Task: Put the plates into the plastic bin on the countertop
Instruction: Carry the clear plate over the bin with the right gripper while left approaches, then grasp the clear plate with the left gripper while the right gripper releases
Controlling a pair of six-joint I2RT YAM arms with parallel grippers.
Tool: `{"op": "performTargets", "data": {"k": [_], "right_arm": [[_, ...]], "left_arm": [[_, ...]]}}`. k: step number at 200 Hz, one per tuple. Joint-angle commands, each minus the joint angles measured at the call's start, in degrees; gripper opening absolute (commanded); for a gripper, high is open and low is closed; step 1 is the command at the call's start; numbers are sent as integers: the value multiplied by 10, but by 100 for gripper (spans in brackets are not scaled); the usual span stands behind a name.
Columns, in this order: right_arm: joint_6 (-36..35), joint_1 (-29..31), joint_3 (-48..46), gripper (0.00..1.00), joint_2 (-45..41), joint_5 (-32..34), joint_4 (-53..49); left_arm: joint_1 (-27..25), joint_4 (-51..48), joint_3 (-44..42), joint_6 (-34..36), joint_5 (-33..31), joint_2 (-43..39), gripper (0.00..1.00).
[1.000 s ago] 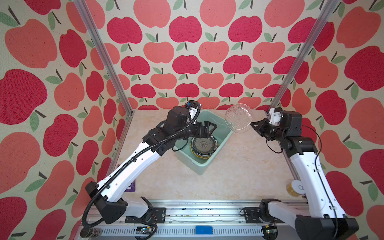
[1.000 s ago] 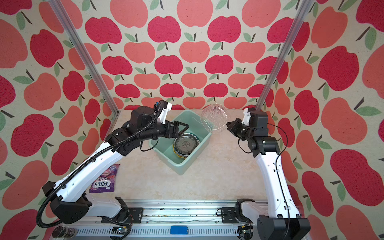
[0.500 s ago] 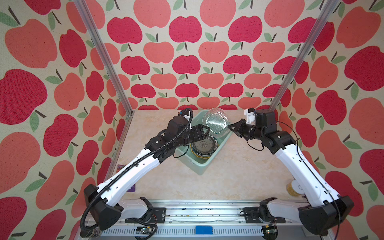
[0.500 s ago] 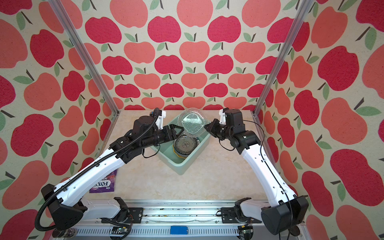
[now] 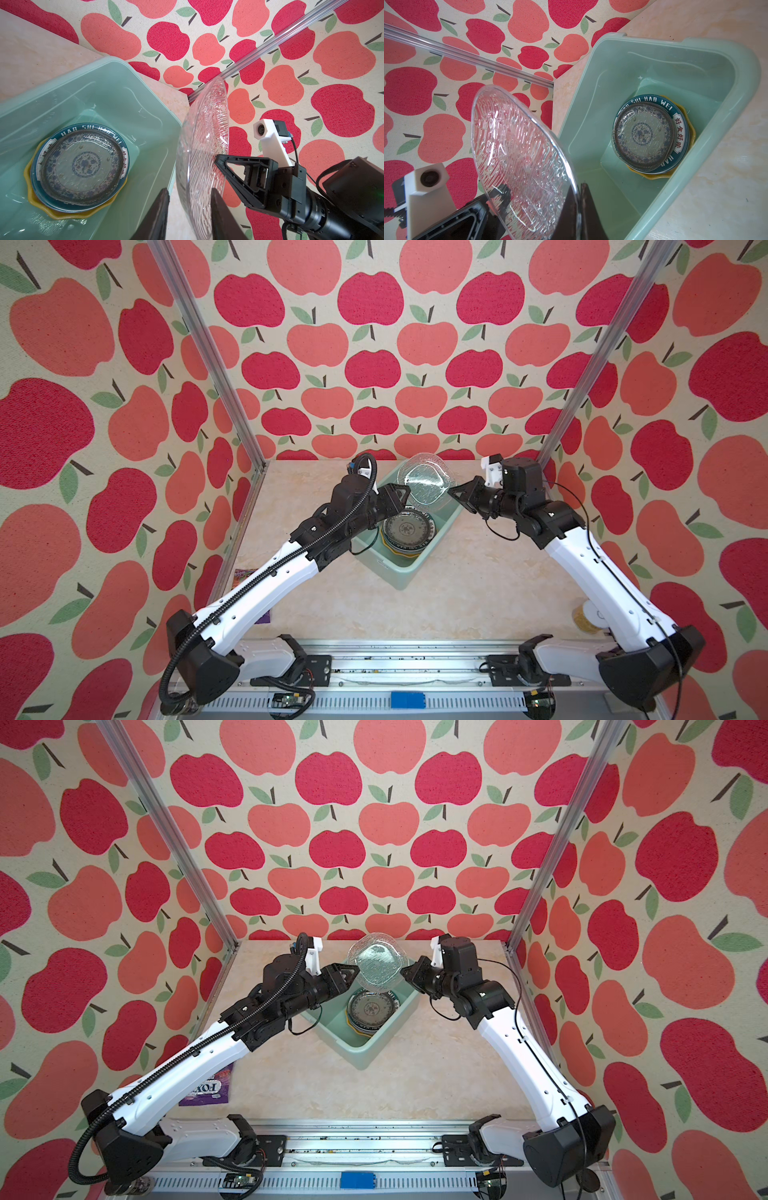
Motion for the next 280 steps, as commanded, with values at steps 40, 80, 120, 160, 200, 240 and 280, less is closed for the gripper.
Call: {"op": "performTargets", "data": {"k": [40,80,120,160,200,240,280], "right_arm": [[13,14,10,0,7,20,21],[15,16,13,0,14,21,23],[11,16,17,30,20,25,24],[1,11,18,57,13,41,12],[-15,-11,29,62,-4,40,-8],[-35,-46,54,62,-19,27,-41],[-45,-85,58,62,-40,-3,-64]], "left_arm": [[2,-10,2,-14,-23,15,12],[2,-21,10,-19,-31,26,0],[2,-26,12,-29,-52,30,0],[2,-49,9,-69,-100,27,0],[-7,-170,33,-204,-205,45,0],[-7,-309,89,-381,-231,109,0],[-20,-368,141,-484,-207,182,0]]}}
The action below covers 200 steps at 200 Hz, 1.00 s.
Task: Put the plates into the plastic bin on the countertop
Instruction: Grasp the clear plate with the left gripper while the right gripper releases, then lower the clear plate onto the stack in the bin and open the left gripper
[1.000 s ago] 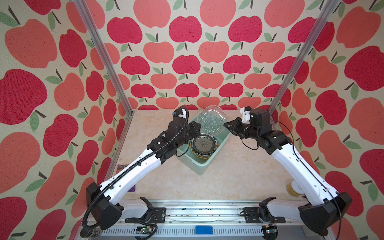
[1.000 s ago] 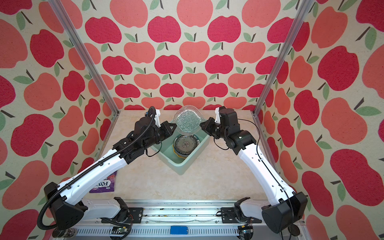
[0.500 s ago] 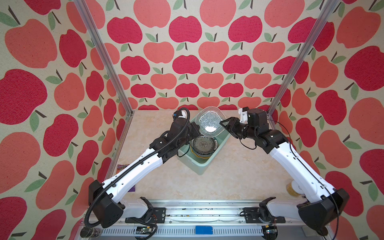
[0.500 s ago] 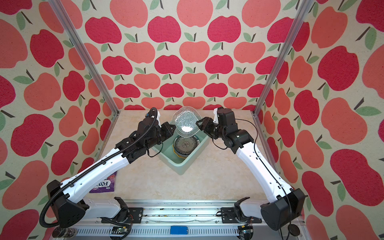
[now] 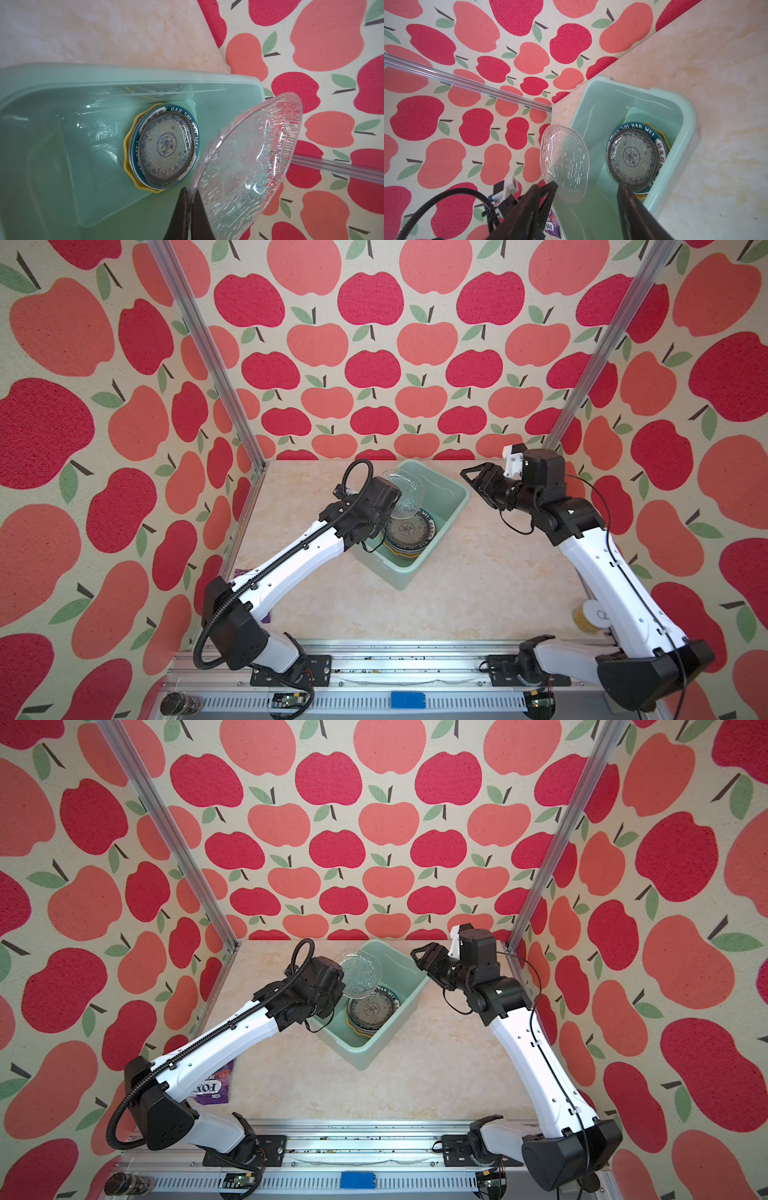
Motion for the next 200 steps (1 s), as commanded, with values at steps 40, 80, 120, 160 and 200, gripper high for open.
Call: {"op": "performTargets", "data": {"k": [40,80,120,160,200], "right_arm": [[-13,-41,-16,62,-49,-40,-30],[-16,-47,-31,62,-64,-53,-39],[-15,-54,-44,62,-75,-60,-39],[-16,-61,-49,62,-79,-66,-41],[-20,-69,-45,62,-78,-69,-49]], "left_arm": [[-35,-89,75,-139,5,91,0],[-36,-74,39,-189,24,108,0],[-37,-63,35,-213,35,134,0],[-29,-80,57,-192,29,162,0],[-22,-81,45,-193,42,175,0]]}}
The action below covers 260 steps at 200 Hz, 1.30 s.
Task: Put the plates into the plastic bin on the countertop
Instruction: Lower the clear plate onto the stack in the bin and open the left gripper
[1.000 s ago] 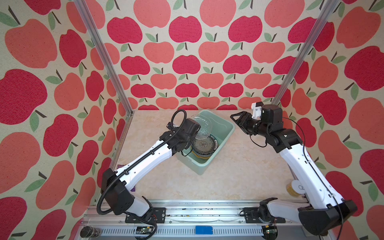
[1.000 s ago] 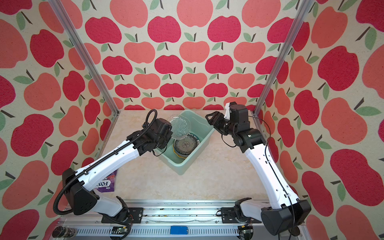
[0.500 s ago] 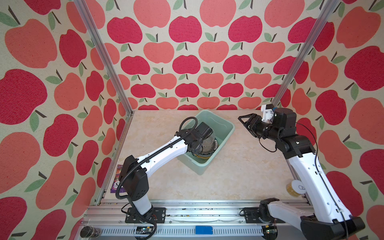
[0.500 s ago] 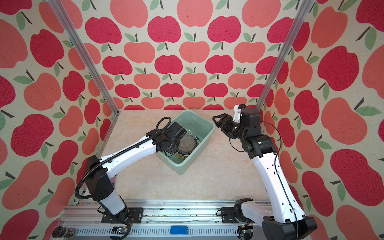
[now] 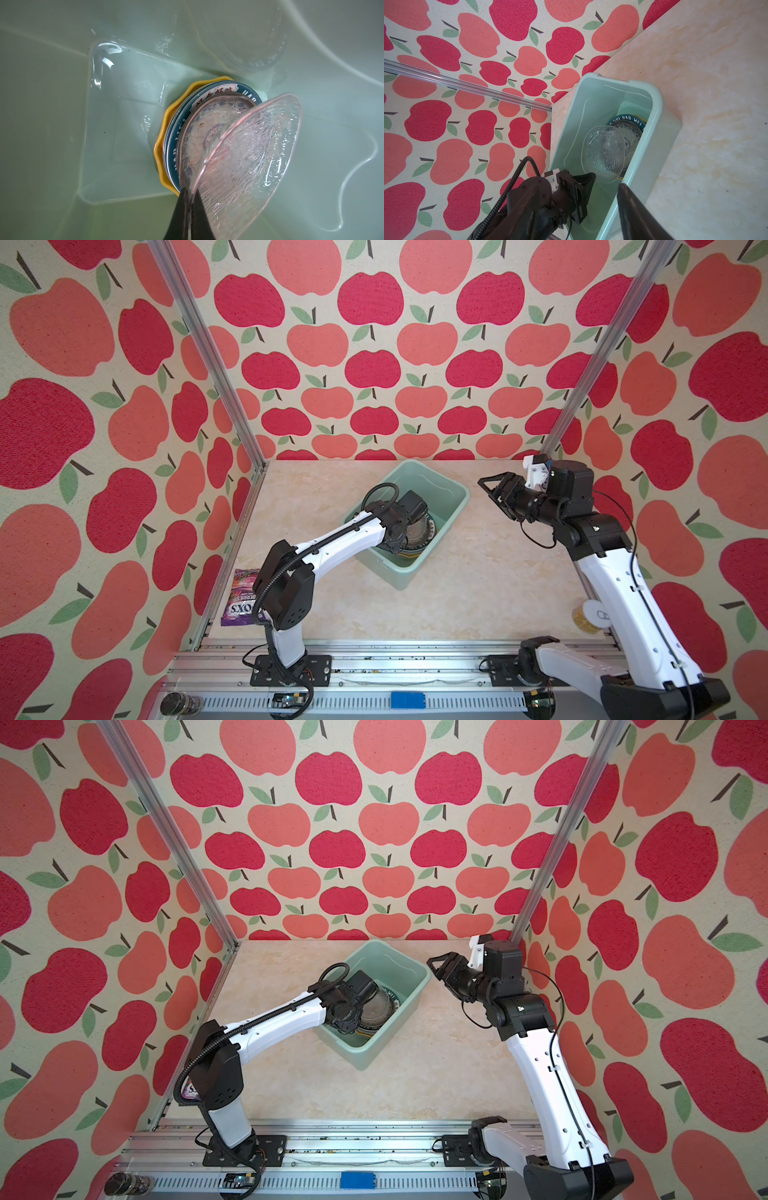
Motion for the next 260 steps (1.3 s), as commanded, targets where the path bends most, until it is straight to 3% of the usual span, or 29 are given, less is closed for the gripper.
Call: {"op": "performTargets", "data": {"k": [1,151,260], "right_arm": [[-16,-7,-2,62,-10,-11,-13],[-26,-18,11,62,8,-20,-19],[-27,-18,15,62,10,-20,-25]], "left_arm": [[6,-17,3,0,8,10,0],[32,-1,-3,40,43,57,0],[41,25,4,62,63,74,16]]}}
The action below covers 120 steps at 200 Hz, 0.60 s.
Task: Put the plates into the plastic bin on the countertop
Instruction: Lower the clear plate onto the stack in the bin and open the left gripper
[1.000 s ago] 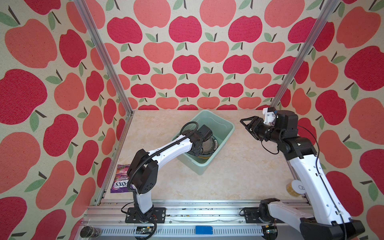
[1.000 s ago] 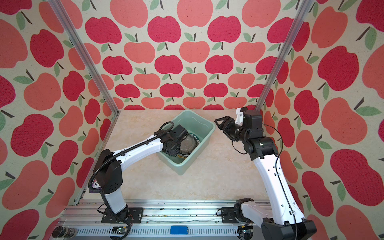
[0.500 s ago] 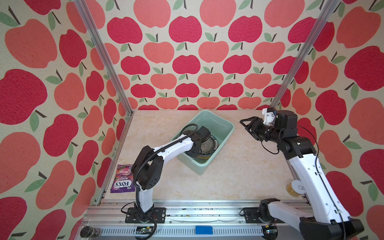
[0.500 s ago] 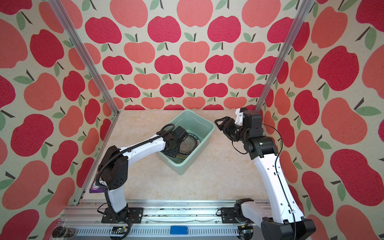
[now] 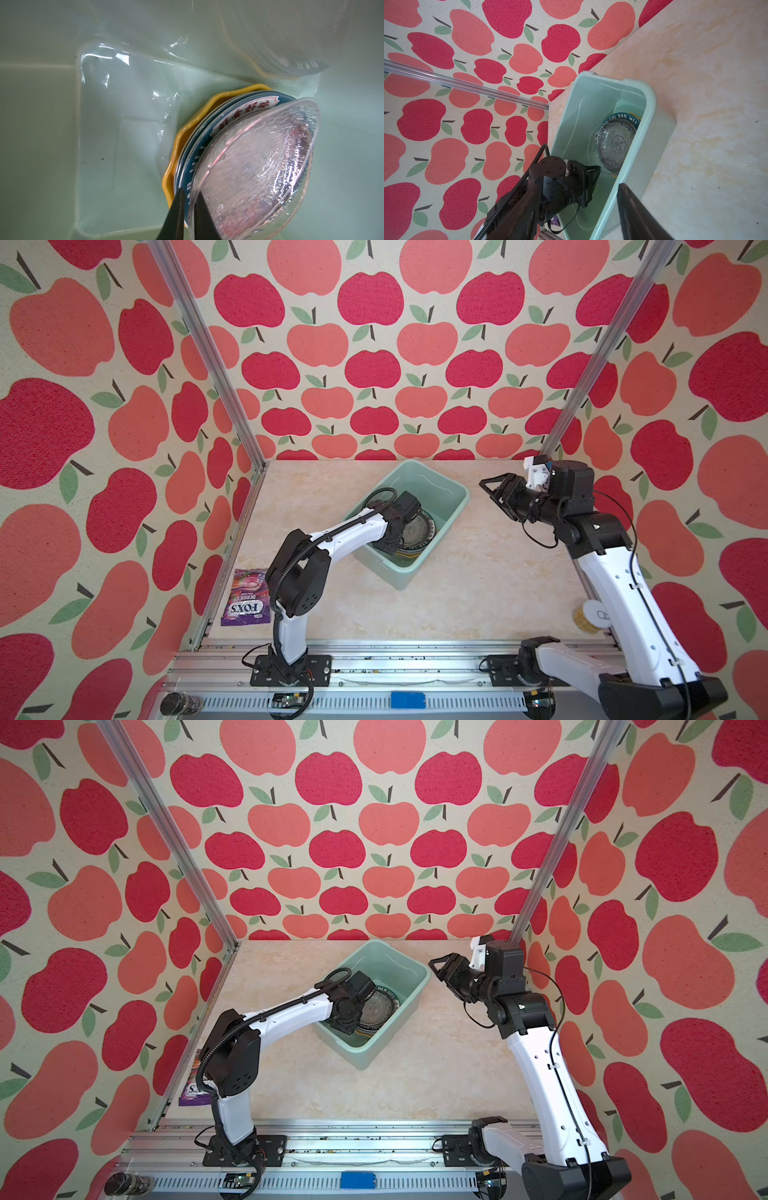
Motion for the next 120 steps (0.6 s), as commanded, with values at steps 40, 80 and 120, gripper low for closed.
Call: {"op": "performTargets", "data": {"k": [40,80,120], "right_arm": [[-11,-4,15,62,5,-9,-16],[-10,-4,13,62,4,-10,-17],[-7,-4,13,62,4,-11,-15]], "left_arm": [[4,-2,22,19,17,21,25],[3,-18,40,40,16,23,44],[2,-25,58,97,-10,0,60]]}}
